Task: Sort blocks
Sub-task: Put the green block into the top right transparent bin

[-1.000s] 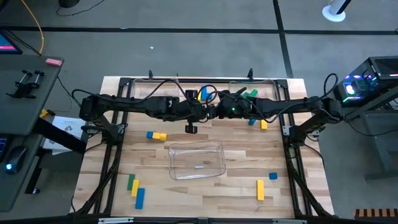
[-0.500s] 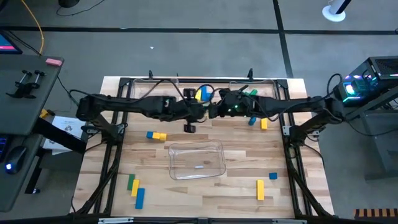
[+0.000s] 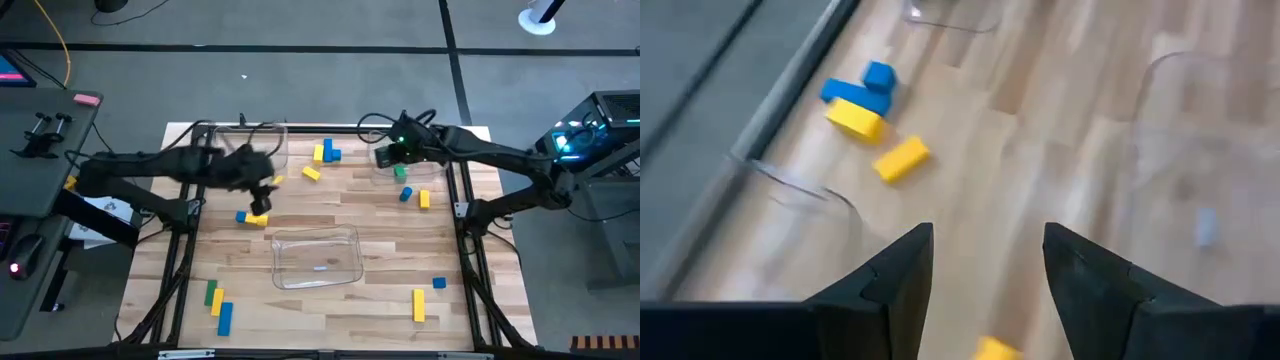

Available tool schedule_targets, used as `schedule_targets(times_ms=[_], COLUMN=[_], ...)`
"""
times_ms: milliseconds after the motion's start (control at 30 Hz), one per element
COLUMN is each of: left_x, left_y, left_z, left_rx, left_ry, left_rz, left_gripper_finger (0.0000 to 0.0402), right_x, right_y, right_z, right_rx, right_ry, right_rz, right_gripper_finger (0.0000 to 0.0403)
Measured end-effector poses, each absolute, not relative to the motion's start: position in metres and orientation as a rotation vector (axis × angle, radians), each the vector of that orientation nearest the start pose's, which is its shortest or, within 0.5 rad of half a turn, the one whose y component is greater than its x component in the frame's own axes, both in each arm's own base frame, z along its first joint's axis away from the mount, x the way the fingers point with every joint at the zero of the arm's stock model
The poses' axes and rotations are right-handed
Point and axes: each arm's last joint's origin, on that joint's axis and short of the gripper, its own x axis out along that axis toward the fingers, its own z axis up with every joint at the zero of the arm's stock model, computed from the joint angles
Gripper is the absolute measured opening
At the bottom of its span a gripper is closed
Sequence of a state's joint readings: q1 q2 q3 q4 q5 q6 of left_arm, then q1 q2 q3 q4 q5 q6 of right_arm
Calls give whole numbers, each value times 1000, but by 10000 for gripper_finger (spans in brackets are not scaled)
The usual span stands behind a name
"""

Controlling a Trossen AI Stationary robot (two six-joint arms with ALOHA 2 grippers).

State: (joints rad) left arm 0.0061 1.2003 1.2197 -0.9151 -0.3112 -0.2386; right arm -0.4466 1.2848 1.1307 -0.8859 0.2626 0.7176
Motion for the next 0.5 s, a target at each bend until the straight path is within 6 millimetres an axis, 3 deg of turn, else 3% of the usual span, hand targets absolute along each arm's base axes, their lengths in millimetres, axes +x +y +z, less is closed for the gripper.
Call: schedule_targets(times_ms=[233, 500], left_x=[189, 175], left_y=[-23, -52], left_z=[306, 282], left_rx=[-316, -434], left_ry=[823, 982], left_rz=[332, 172], left_gripper_finger=[177, 177], right_x=[198, 194], right_y=[-139, -146], right_z=[293, 293], right_rx=[652, 655], right_ry=[835, 836], right_rz=[-1133, -1145], right_gripper_finger=[69, 243])
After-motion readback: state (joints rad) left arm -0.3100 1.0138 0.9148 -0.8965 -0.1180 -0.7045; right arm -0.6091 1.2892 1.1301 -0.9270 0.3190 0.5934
